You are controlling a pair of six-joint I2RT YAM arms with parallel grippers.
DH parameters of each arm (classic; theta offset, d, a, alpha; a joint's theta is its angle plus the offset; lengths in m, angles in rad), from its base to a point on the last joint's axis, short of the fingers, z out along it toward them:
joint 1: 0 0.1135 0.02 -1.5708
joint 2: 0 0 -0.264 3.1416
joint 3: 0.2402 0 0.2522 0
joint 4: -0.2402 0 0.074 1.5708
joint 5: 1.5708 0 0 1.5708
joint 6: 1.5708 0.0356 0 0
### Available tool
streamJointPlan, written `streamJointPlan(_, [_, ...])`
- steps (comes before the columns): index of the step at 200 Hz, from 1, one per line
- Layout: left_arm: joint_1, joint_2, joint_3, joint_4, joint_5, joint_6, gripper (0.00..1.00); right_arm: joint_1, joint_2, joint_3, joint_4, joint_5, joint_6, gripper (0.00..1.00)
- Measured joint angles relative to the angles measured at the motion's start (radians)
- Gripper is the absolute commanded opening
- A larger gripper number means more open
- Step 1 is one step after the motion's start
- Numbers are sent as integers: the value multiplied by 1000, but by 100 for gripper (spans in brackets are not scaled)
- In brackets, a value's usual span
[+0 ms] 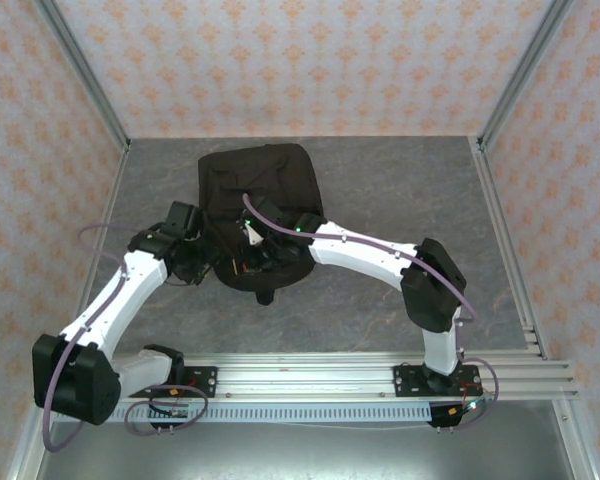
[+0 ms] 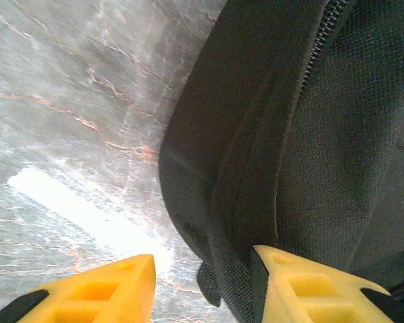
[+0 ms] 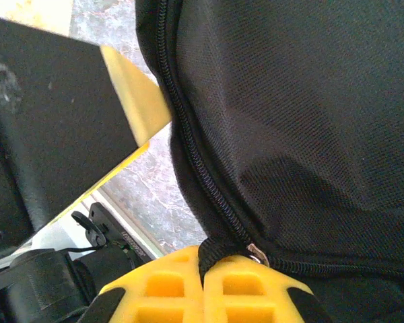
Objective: Pack the student bag
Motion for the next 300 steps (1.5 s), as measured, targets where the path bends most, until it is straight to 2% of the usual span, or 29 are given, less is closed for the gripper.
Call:
streamJointPlan(37, [-11, 40, -13, 71, 37, -25, 37, 0, -5, -37, 19, -1, 0, 0])
streamJointPlan(57, [-11, 54, -21, 92, 49, -26, 28, 0, -14, -57, 20, -1, -1, 0])
streamJointPlan(70, [-11, 55, -24, 100, 50, -24, 27, 0, -18, -61, 19, 0, -5, 0])
streamJointPlan(115, [-11, 53, -24, 101, 57, -21, 41, 0, -31, -62, 2, 0, -19, 0])
streamJointPlan(137, [-17, 32, -24, 100, 60, -15, 53, 0, -31, -62, -6, 0, -28, 0])
streamJointPlan(165, [-23, -23, -24, 98, 80, -6, 54, 0, -37, -65, -6, 0, -31, 0])
streamJointPlan(253, [-64, -39, -54, 96, 102, -25, 43, 0, -59, -76, -6, 0, -31, 0])
streamJointPlan(300, [-64, -40, -57, 96, 79, -25, 26, 0, -62, -86, -13, -1, -34, 0])
